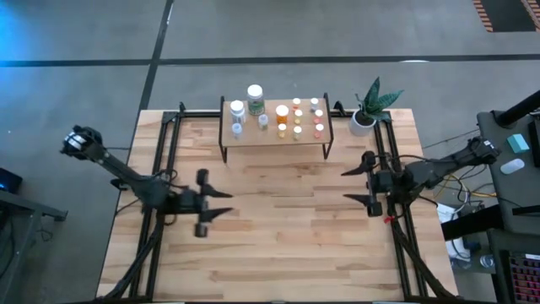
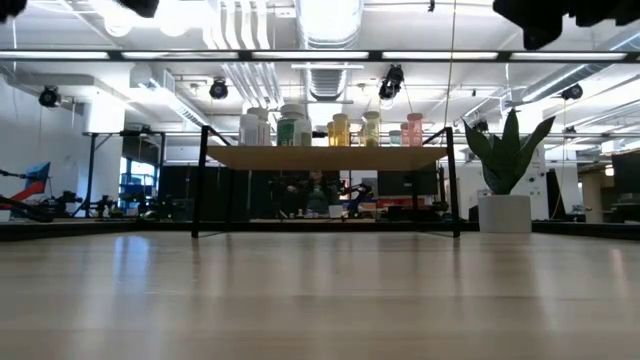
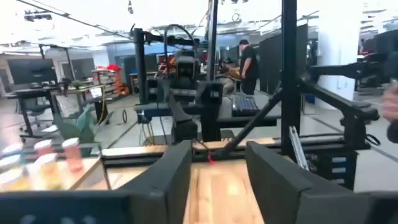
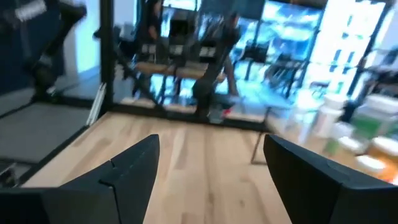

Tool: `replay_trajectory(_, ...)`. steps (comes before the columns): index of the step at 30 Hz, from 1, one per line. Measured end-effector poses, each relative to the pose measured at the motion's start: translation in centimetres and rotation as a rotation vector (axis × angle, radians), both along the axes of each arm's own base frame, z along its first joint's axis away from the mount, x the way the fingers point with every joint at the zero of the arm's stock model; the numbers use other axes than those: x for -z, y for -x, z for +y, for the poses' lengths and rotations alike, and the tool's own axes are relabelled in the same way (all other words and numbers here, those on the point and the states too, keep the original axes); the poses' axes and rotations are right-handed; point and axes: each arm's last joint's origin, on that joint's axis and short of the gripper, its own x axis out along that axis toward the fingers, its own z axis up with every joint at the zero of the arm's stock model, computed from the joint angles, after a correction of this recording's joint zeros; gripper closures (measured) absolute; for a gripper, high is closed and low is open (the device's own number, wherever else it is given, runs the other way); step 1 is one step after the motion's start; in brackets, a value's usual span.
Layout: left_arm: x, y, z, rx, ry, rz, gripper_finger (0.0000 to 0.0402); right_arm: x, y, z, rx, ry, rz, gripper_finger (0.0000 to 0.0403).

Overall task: Pick and place medicine bottles onto shelf by color
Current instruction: Return to Home Position

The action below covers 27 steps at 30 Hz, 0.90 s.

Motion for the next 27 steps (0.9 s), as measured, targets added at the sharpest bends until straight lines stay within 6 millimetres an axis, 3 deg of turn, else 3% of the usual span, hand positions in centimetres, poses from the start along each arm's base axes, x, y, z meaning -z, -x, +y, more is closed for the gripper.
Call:
replay_trajectory(5,1.7,3.8,2.3,-0.056,0.029,-0.055,0.0327,1.0,1.5,-1.2,0.122,0.018,-0.070,0.0126)
replay_trajectory(9,2.5,5.7,3.8,-0.160,-0.015,-0.087,0.0388,1.1,2.5,-2.0,0.177,0.003,-0.136,0.0130)
replay_trajectory(11,2.8,6.4,4.3,-0.177,-0.050,-0.105,0.0396,1.4,2.9,-2.2,0.155,0.004,-0.140,0.0146)
replay_trajectory(19,4.8,9.7,6.5,-0.205,0.001,-0.220,0.0400,3.4,2.8,-2.3,0.134,0.018,-0.124,0.0285)
replay_trajectory(24,6.4,9.8,6.5,-0.167,-0.036,-0.164,0.0401,4.7,2.5,-2.2,0.123,-0.006,-0.107,0.0379)
replay_trajectory(27,6.4,9.5,6.3,-0.146,-0.055,-0.158,0.0401,5.8,2.2,-2.0,0.082,-0.002,-0.091,0.0390)
